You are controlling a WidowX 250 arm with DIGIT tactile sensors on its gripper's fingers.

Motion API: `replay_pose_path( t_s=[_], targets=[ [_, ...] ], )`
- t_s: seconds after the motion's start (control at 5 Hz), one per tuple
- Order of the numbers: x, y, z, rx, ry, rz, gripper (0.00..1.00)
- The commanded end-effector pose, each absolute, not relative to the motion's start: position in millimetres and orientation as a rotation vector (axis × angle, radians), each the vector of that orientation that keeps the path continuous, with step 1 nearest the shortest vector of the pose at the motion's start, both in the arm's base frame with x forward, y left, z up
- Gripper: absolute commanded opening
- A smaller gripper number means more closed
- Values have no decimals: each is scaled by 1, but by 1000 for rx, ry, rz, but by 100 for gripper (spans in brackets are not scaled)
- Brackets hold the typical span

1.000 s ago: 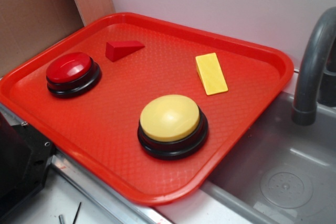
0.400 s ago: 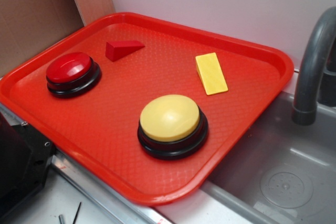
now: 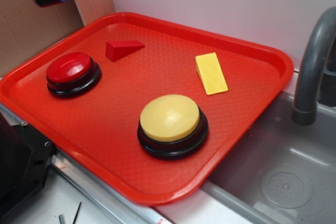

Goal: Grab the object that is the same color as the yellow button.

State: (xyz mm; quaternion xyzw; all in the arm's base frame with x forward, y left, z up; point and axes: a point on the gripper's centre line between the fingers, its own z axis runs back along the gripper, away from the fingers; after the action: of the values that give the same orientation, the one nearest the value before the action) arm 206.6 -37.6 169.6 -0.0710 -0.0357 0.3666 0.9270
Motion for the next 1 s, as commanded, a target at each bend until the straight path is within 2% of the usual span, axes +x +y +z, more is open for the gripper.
replay_pose_path(
  t_s=[0.0, 0.4, 0.8],
  targets=[
    [272, -78, 142, -145, -157, 877, 100],
    [309, -91, 105, -53, -258, 932, 100],
    [330, -86, 72, 1, -236, 965, 100]
  ],
)
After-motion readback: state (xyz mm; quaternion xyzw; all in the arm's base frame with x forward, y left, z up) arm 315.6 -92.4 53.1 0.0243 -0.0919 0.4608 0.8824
